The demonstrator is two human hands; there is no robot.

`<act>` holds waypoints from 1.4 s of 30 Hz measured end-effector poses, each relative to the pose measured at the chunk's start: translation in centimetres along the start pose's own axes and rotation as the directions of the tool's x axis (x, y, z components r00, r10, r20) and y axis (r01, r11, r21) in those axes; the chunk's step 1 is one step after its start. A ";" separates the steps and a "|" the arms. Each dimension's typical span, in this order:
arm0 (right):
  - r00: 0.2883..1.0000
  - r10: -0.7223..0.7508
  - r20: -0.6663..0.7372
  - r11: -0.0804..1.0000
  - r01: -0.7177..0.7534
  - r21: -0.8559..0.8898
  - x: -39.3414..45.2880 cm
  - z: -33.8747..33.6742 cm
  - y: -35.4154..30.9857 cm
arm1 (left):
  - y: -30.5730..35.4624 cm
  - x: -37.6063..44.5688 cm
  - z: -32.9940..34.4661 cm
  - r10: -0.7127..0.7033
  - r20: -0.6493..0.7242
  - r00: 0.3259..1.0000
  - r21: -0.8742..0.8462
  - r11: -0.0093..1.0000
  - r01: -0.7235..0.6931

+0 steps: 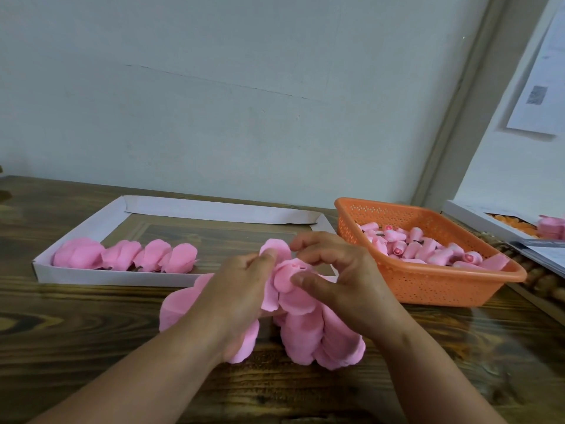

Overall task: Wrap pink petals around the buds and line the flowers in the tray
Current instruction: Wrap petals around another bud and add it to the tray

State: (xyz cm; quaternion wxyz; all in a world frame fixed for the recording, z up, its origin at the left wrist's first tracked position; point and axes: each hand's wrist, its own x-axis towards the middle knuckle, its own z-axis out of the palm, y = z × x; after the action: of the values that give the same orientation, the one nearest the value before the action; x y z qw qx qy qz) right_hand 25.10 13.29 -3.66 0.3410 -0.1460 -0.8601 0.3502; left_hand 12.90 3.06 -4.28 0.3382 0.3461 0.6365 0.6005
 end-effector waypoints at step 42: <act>0.979 0.191 -0.074 0.957 -0.169 0.237 0.2 0.7 -0.9 | -0.1 0.5 -0.8 -0.159 0.343 0.926 -0.210 0.948 0.240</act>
State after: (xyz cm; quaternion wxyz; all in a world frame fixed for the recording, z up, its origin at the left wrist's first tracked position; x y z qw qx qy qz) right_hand 24.46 12.40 -3.32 0.3631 -0.2001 -0.7797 0.4692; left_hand 11.93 3.00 -4.30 0.5377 0.3272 0.5249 0.5730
